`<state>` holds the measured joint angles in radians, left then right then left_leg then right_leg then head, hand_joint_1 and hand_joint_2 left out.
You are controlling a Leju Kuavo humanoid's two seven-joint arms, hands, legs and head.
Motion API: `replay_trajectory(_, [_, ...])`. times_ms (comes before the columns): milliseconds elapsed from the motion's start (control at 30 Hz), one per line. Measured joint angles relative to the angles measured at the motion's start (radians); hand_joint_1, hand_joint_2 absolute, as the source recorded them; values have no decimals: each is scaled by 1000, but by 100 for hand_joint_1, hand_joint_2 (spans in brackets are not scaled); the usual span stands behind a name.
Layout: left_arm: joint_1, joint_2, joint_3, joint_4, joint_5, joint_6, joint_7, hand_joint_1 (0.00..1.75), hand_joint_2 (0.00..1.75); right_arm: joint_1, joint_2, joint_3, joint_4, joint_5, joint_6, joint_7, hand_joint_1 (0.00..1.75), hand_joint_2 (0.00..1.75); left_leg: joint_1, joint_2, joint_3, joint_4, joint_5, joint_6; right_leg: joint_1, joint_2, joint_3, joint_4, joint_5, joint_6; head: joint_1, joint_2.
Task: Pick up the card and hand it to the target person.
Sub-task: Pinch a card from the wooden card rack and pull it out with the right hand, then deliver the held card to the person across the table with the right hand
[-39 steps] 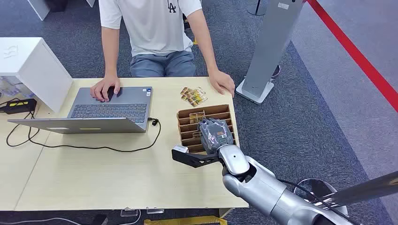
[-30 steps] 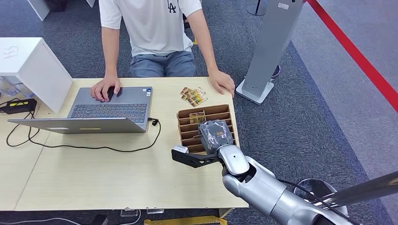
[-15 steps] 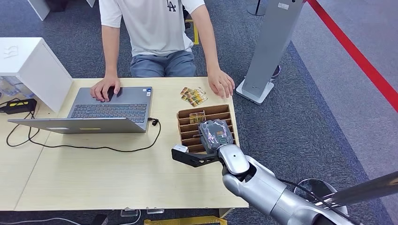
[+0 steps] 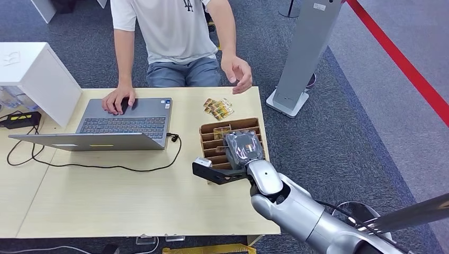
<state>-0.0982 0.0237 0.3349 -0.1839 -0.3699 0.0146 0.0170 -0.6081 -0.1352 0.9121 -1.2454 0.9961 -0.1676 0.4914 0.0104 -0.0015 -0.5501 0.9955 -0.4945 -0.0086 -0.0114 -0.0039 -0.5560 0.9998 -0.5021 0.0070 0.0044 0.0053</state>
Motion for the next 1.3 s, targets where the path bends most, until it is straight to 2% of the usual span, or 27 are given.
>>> replay_trajectory(367, [29,2,0,0,25,13,-7,0,175,39,-80,-100,-331,85,-125,41,175,175,0,0,1,0,0,0,0,0,0,0,0,0,1,0])
replay_trajectory(733, [31,1,0,0,23,5,-18,0,175,123,-117,-174,-546,156,-127,26,175,175,0,0,1,0,0,0,0,0,0,0,0,0,0,0])
replay_trajectory(833, [30,1,0,0,23,-15,-17,0,175,139,-122,-187,-571,168,-121,20,159,175,0,0,0,0,0,0,0,0,0,0,0,0,0,0])
replay_trajectory(867, [30,1,0,0,23,-25,-15,0,175,143,-123,-191,-577,171,-118,19,131,175,0,0,0,0,0,0,0,0,0,0,0,0,0,0])
replay_trajectory(967, [30,1,0,0,22,-41,-8,0,44,155,-125,-200,-590,168,-111,10,16,175,0,0,0,0,0,0,0,0,0,0,0,0,1,0])
replay_trajectory(1000, [30,1,0,0,21,-42,-5,0,0,158,-125,-204,-593,151,-111,1,0,175,0,0,0,0,0,0,0,0,0,0,0,0,1,0])
replay_trajectory(1067, [30,1,0,0,20,-34,0,0,0,165,-126,-214,-598,62,-112,-34,0,175,0,0,0,0,0,0,0,0,0,0,0,0,0,0])
replay_trajectory(1300, [30,2,0,0,17,-2,1,0,0,212,-126,-264,-593,-487,-131,-255,0,175,0,0,0,0,0,0,0,0,0,0,0,0,-1,0])
